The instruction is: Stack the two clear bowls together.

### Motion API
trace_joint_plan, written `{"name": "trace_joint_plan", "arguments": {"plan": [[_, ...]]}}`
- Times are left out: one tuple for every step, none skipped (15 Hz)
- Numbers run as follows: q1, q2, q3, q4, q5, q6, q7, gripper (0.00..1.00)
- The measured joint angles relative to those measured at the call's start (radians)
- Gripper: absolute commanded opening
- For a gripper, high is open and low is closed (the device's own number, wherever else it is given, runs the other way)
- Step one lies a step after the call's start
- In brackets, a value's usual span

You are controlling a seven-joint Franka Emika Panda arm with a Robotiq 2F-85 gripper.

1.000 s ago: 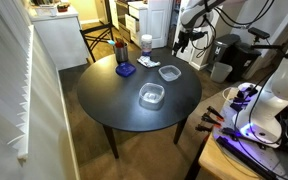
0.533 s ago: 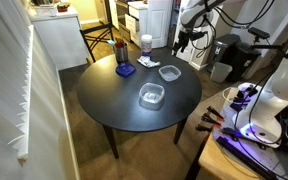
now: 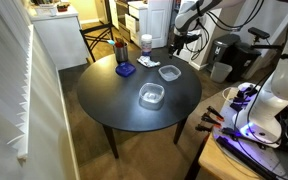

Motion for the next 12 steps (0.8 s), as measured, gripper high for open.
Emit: {"name": "trace_joint_plan", "arguments": {"plan": [[-0.002, 0.035, 0.009, 0.031, 0.0, 0.0, 0.01, 1.0], [-0.004, 0.07, 0.017, 0.061, 0.0, 0.0, 0.02, 1.0], [-0.007, 0.103, 0.026, 0.091, 0.0, -0.001, 0.029, 1.0], [-0.011, 0.134, 0.033, 0.121, 0.0, -0.001, 0.033, 1.0], [-0.015, 0.163, 0.039, 0.15, 0.0, -0.002, 0.039, 1.0], [-0.021, 0.191, 0.046, 0.178, 0.0, -0.004, 0.043, 1.0], [-0.025, 0.217, 0.051, 0.205, 0.0, -0.007, 0.048, 1.0], [-0.029, 0.241, 0.054, 0.231, 0.0, -0.01, 0.051, 1.0], [-0.034, 0.263, 0.057, 0.255, 0.0, -0.014, 0.054, 1.0], [-0.039, 0.284, 0.061, 0.277, 0.0, -0.018, 0.057, 1.0], [-0.043, 0.303, 0.063, 0.299, 0.0, -0.024, 0.062, 1.0], [-0.047, 0.321, 0.067, 0.319, 0.0, -0.031, 0.066, 1.0]]}}
